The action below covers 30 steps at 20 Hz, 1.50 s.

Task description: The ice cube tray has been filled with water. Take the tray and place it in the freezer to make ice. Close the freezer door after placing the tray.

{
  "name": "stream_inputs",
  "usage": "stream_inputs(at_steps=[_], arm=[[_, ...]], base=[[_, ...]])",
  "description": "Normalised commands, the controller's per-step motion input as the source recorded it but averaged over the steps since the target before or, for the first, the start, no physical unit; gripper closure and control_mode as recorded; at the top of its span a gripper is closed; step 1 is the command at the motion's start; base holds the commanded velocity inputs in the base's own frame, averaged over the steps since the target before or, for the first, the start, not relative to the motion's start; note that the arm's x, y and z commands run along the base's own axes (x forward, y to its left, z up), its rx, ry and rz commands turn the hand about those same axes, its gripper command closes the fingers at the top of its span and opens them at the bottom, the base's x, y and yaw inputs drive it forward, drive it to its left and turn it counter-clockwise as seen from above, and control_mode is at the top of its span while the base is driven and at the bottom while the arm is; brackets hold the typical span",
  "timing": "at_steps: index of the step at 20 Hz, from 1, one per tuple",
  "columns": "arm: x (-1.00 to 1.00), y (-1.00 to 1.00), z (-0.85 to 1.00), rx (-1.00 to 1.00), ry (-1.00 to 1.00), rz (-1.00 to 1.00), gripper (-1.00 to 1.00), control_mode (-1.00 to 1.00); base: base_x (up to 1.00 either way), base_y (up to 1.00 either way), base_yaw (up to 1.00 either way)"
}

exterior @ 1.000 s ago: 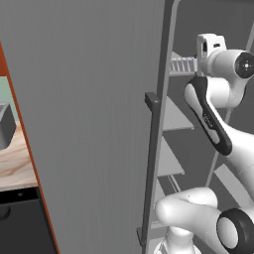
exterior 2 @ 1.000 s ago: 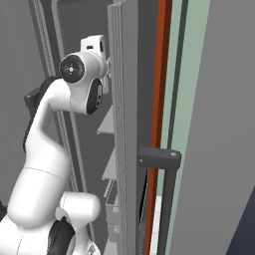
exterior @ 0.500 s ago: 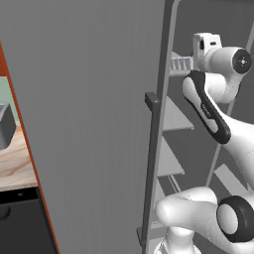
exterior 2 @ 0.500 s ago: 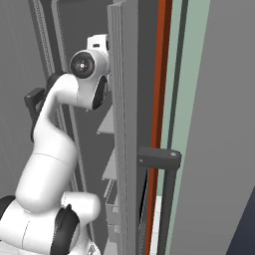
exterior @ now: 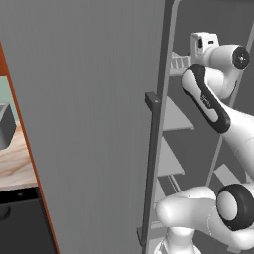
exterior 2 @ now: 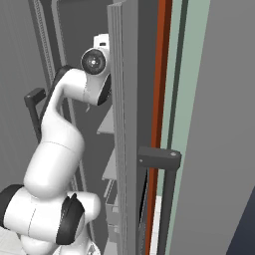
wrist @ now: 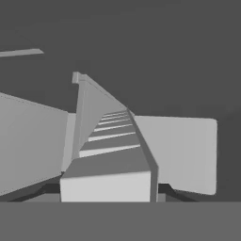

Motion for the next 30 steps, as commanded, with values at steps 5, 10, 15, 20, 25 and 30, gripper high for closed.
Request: stream_inputs(at_steps=[5,10,15,20,25,30], arm=[[0.41,0.0,-0.14,0.0,0.01,0.01,1.0,-1.0],[0.42,0.0,-0.19,0.0,0.01,0.0,1.0,-1.0],[0.36,0.0,-0.27,0.0,0.0,0.0,1.0,-1.0],[0.35,0.0,-0.18,0.0,0.02,0.0,1.0,-1.0],[0.42,0.0,-0.21,0.0,0.03,0.0,1.0,-1.0],[0.51,0.0,-0.24,0.0,0.04,0.0,1.0,-1.0]], base=[[0.0,0.0,0.0],[0.0,0.0,0.0],[0.0,0.0,0.0],[0.0,0.0,0.0],[0.0,0.0,0.0],[0.0,0.0,0.0]])
